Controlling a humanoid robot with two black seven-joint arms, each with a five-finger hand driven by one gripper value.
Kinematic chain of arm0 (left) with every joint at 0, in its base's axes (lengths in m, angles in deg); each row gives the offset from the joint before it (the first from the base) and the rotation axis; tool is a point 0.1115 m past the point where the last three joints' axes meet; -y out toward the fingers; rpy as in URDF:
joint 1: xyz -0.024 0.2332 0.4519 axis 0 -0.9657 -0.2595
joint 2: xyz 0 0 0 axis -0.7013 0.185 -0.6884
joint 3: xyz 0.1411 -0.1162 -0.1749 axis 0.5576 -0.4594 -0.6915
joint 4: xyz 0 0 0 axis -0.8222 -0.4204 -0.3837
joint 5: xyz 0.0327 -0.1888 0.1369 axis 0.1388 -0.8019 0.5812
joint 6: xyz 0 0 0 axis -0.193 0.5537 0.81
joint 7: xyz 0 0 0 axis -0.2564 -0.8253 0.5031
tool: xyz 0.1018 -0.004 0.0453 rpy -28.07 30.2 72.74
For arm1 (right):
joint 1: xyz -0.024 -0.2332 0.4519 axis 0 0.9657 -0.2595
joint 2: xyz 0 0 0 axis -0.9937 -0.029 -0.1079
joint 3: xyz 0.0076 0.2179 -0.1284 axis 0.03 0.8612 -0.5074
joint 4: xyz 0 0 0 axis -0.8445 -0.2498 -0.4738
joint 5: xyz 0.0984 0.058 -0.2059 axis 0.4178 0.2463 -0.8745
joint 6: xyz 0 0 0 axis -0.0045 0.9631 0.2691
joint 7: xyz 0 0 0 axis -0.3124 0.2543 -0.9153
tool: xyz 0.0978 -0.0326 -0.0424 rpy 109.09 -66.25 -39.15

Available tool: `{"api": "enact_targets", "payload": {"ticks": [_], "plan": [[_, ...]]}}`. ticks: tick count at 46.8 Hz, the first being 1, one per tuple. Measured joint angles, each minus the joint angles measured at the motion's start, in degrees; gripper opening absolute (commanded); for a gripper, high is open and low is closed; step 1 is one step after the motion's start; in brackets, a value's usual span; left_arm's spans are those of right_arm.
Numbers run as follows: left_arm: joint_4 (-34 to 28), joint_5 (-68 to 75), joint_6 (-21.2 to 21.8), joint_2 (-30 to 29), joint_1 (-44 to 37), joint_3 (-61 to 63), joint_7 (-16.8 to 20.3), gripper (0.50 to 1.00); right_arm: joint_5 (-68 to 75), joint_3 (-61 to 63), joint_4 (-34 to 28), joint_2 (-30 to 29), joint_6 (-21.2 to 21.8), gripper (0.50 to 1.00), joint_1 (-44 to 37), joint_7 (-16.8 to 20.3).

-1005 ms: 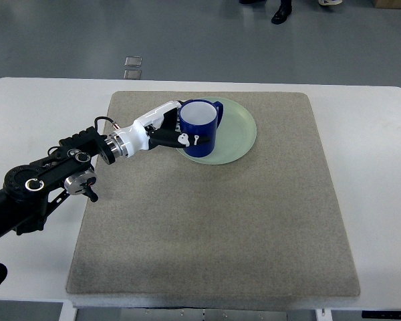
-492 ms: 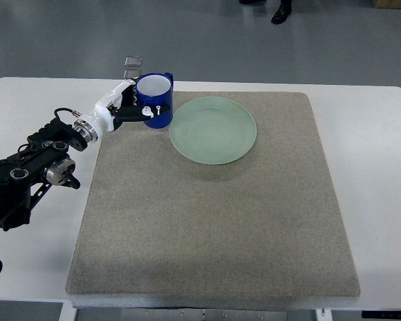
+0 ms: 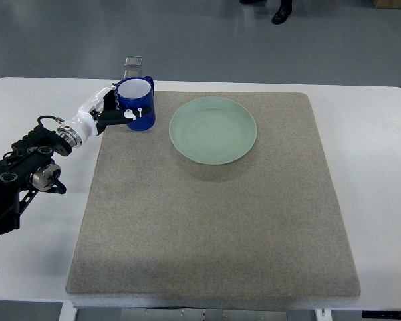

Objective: Place cup left of plate with left hand
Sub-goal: 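Lower the blue mug onto the mat beside the plate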

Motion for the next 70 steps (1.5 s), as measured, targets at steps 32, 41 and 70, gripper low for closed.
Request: {"api": "enact_targets", "payload": {"ticks": [32, 41, 70], "plan": [[-0.9, -0.1, 6.0, 0.3, -1.3, 0.5, 5.7, 0.849, 0.0, 0.0, 0.0, 0.0, 0.0, 0.932, 0.0, 0.0], [-0.9, -0.1, 6.0, 0.3, -1.4, 0.8, 5.7, 0.851, 0.0, 0.0, 0.0, 0.0, 0.0, 0.932, 0.0, 0.0], [-0.7, -1.0, 6.0, 1.0, -1.5, 0.7, 5.6, 0.960, 0.0, 0.0, 0.0, 0.0, 0.0, 0.932, 0.0, 0.0]]}}
